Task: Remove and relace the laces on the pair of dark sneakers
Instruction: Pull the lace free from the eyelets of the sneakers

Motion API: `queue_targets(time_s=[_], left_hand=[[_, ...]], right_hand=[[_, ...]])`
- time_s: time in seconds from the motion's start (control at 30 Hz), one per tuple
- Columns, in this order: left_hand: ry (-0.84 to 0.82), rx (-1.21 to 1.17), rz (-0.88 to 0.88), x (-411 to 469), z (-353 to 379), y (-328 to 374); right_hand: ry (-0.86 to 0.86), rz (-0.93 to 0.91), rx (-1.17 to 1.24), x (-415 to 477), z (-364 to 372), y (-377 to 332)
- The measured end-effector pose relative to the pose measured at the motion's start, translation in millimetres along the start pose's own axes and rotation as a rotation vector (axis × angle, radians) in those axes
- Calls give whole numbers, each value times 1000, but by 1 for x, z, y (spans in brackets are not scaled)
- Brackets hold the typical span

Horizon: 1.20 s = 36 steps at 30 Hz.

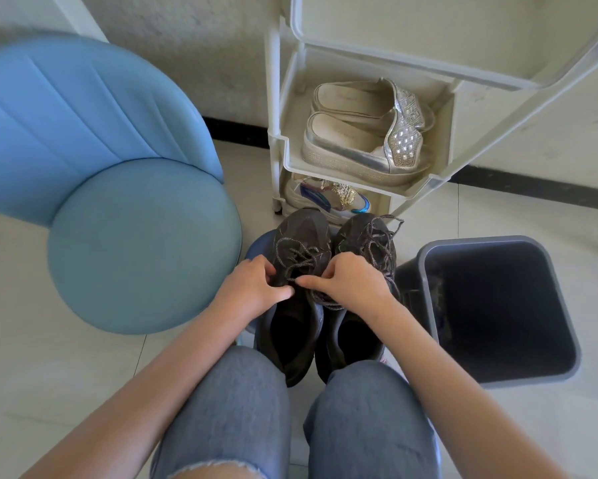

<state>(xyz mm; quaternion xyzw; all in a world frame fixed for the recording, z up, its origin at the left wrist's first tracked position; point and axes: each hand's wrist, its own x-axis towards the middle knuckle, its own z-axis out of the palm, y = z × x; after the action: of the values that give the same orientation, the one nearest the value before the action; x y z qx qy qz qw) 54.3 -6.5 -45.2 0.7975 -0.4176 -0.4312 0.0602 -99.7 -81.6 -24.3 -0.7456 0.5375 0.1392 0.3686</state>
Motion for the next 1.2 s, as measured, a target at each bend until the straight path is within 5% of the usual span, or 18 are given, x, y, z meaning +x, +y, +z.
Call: queue_targets(time_s=[0.2, 0.43, 0.63, 0.9, 1.2], left_hand=[[-14, 26, 14, 1, 0, -1], [17, 16, 36, 0, 0, -3], [-29, -6, 45, -3, -2, 0], [-15, -99, 81, -12, -4, -8], [28, -88, 97, -12, -4, -8]], right_hand=[[-56, -132, 47, 3, -7, 0], [-118, -339, 935, -33, -54, 16], [54, -199, 374, -17, -42, 19], [217, -483, 500, -11, -35, -9], [69, -377, 128, -1, -2, -15]])
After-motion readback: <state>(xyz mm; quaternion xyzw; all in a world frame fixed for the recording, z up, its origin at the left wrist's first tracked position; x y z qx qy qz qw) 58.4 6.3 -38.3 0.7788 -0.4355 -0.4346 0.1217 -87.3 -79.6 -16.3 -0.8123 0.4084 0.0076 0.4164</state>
